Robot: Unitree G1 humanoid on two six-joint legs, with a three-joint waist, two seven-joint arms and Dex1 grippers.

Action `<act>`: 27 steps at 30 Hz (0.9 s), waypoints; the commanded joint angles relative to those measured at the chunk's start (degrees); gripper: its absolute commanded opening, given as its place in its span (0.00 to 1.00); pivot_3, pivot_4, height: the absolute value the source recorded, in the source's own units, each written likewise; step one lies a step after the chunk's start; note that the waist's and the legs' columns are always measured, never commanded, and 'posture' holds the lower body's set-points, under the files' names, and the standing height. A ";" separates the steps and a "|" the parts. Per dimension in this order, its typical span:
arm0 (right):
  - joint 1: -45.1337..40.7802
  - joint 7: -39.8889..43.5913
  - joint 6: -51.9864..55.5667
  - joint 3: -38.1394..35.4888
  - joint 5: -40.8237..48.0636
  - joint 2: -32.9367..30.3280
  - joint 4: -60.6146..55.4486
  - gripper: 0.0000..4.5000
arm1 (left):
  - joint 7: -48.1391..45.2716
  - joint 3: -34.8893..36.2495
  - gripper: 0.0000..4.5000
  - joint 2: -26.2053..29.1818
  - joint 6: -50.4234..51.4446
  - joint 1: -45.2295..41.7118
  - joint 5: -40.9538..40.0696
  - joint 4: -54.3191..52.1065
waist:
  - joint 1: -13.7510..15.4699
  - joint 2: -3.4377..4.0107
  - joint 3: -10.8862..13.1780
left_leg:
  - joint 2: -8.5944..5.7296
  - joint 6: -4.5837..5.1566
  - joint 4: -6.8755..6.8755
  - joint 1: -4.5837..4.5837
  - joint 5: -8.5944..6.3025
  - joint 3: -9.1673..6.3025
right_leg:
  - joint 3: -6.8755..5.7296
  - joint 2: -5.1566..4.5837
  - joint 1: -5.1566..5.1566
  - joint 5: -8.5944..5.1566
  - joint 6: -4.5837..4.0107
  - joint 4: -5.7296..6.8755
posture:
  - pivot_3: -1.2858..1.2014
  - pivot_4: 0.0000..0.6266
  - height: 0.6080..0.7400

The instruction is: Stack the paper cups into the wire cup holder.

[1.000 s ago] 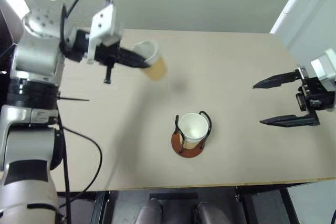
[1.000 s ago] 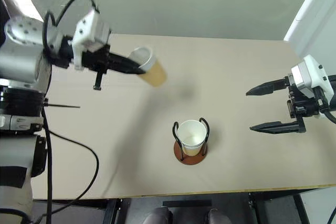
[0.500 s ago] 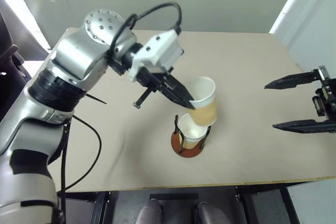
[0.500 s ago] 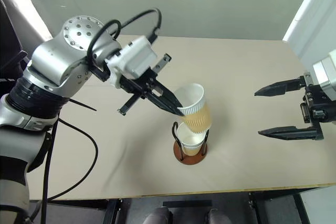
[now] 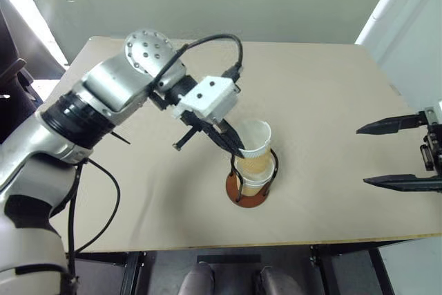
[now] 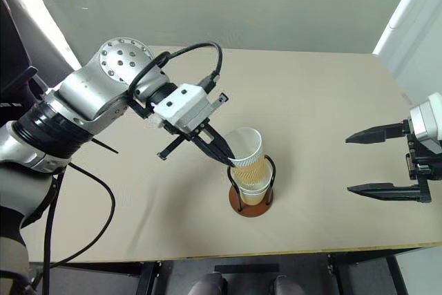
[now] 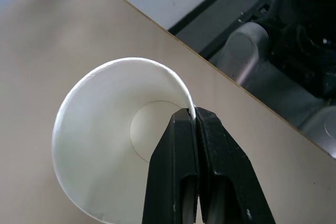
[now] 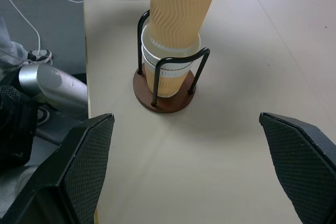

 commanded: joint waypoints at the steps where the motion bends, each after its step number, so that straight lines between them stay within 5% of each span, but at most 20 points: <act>1: -0.13 -0.82 -0.13 -3.24 0.56 -1.12 -1.12 1.00 | -1.91 0.79 0.01 -1.48 -3.93 -1.50 3.54 1.63 | 0.05 0.00 0.00 | 0.00 0.00 0.00 0.00 0.00 0.00 | 0.00 0.00 0.00 0.00 0.00 0.00 | 0.52 0.24 1.00; 5: -0.08 -1.26 -0.12 -3.20 0.72 -1.05 -1.21 1.00 | -1.91 1.34 0.01 -3.08 -2.67 -1.58 3.73 2.17 | 0.06 0.00 0.00 | -0.01 0.04 0.08 -0.02 -0.02 0.00 | 0.00 0.00 0.04 0.02 0.04 -0.03 | 0.52 0.24 1.00; 8: -0.18 -1.55 -0.25 -3.03 0.81 -1.02 -1.18 1.00 | -1.91 1.53 0.14 -3.46 -1.44 -1.74 3.14 1.66 | 0.04 0.00 0.00 | -0.01 0.04 0.08 -0.02 -0.02 0.02 | 0.00 0.01 0.04 0.02 0.04 -0.03 | 0.52 0.24 1.00; 19: -2.20 -2.13 -1.84 0.04 0.59 -0.76 0.43 1.00 | -1.91 5.98 0.99 -6.36 2.40 -1.44 5.07 3.35 | 0.09 0.00 0.00 | -0.02 0.04 0.11 -0.02 -0.02 0.02 | 0.00 0.01 0.07 0.02 0.07 -0.02 | 0.52 0.24 1.00; 27: -8.68 -1.86 -6.41 10.49 -2.98 2.19 9.51 1.00 | 5.81 24.52 0.99 -7.78 15.06 2.07 7.24 8.22 | -0.25 0.02 -0.01 | -0.02 0.05 0.25 0.01 -0.03 0.07 | 0.02 0.01 0.12 0.04 0.13 0.01 | 0.52 0.24 1.00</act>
